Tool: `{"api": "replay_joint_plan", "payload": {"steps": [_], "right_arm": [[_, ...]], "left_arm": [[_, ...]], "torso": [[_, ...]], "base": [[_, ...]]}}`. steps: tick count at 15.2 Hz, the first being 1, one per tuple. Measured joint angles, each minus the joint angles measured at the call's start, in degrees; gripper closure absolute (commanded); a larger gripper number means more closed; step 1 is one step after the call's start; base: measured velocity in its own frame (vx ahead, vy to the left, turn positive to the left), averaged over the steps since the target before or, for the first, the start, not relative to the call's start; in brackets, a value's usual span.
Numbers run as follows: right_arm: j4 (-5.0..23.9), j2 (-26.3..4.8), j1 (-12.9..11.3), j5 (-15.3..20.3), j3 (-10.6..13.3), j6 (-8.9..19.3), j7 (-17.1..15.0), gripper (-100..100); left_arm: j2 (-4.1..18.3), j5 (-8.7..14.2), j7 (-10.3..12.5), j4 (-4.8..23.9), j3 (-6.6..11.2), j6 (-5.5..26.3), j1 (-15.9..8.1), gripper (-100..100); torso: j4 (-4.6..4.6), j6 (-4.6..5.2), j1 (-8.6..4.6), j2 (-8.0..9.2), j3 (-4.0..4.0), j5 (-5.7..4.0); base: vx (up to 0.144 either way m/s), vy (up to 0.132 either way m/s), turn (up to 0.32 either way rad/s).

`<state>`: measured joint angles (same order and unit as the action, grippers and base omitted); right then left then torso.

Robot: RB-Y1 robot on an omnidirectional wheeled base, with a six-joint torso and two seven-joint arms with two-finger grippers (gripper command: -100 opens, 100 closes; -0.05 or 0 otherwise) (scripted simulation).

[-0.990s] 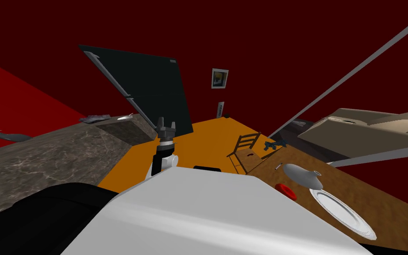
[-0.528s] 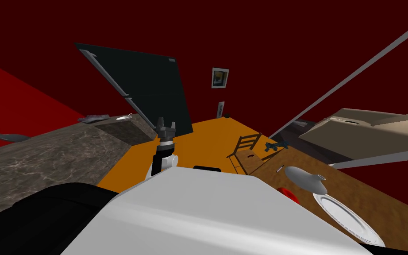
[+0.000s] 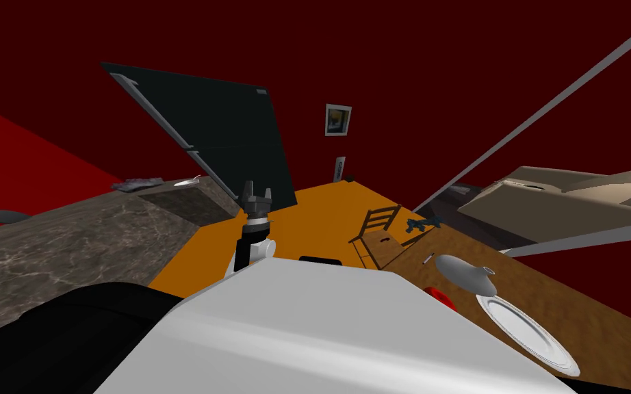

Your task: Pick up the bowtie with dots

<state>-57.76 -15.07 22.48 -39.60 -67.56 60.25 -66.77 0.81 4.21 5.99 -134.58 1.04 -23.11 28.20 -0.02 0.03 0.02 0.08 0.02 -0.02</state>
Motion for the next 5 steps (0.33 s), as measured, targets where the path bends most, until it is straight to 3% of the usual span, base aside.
{"api": "replay_joint_plan", "payload": {"steps": [2,5], "right_arm": [[0.01,0.01,0.00,0.00,0.00,0.01,-0.02,100],[-0.85,-1.29,0.79,-0.26,-0.81,1.92,-0.74,100]], "left_arm": [[0.00,0.00,0.00,0.00,0.00,0.00,0.00,0],[-0.01,0.00,0.00,0.00,-0.01,0.00,0.00,0]], "torso": [[0.00,-0.01,-0.01,0.02,0.01,0.00],[0.01,-0.02,0.29,0.03,0.02,0.10]], "base": [[-0.002,0.024,0.043],[-0.001,0.064,0.063]]}}
